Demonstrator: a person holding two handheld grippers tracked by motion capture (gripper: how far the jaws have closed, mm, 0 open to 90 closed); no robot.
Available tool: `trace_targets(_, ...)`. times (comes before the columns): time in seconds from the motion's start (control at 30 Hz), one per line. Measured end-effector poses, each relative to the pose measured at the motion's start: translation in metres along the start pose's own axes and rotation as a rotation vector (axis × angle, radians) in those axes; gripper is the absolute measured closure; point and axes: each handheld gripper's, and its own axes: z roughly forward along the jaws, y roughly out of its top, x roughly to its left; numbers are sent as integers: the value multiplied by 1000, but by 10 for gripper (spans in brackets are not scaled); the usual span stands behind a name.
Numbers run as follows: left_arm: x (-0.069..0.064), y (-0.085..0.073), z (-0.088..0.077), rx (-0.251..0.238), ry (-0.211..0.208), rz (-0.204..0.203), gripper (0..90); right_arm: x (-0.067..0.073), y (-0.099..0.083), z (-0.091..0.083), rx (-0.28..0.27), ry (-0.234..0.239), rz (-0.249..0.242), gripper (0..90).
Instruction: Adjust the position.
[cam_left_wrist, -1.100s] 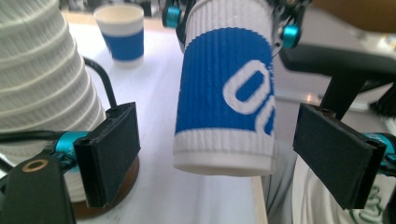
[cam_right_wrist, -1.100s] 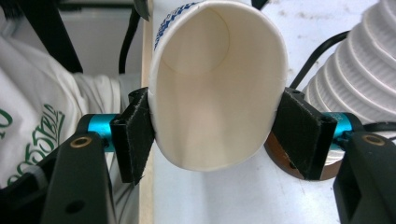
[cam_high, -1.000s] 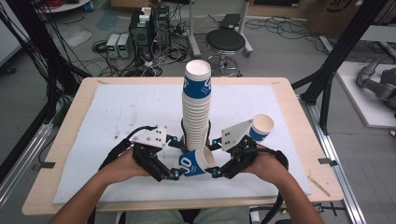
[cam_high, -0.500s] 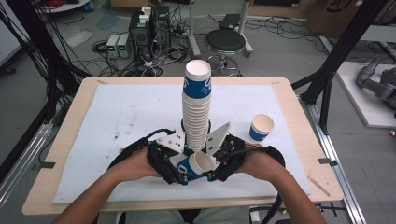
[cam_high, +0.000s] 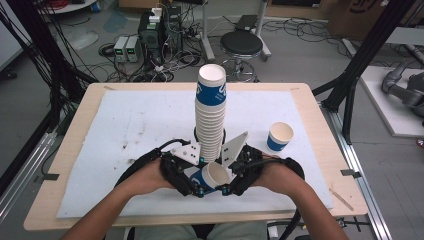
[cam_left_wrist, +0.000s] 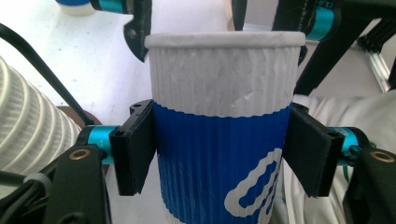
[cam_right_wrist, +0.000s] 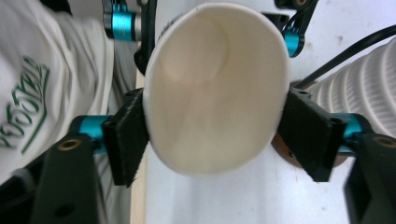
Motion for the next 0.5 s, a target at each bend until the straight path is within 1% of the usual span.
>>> trace_targets(0.03, 0, -1, -2, -17, 1, 1, 300, 0, -1, -1, -23, -10, 9, 238)
trace_targets(0.07, 0, -4, -3, -43, 3, -5, 301, 0, -2, -3, -57, -19, 14, 213)
trace_targets(0.13, 1, -10, -7, -84, 4, -10, 300, -2, -6, -8, -122, -13, 43, 212)
trace_targets(0.17, 1, -15, -10, -129, 12, -24, 300, -2, -8, -11, -152, -10, 60, 212)
trace_targets(0.2, 2, -18, -12, -154, 15, -29, 299, -3, -11, -14, -193, -18, 77, 212)
trace_targets(0.23, 2, -21, -14, -181, 23, -35, 299, -3, -14, -16, -217, -20, 91, 212)
trace_targets(0.33, 3, -33, -21, -278, 58, -50, 299, -4, -24, -24, -329, -25, 137, 212)
trace_targets(0.37, 3, -36, -24, -303, 74, -51, 299, -4, -28, -26, -368, -29, 148, 212)
trace_targets(0.4, 2, -39, -26, -333, 89, -54, 299, -4, -33, -28, -399, -38, 164, 212)
trace_targets(0.43, 2, -42, -28, -363, 100, -57, 300, -3, -37, -30, -428, -59, 185, 212)
trace_targets(0.5, 1, -48, -34, -428, 125, -51, 299, -3, -47, -32, -480, -76, 217, 212)
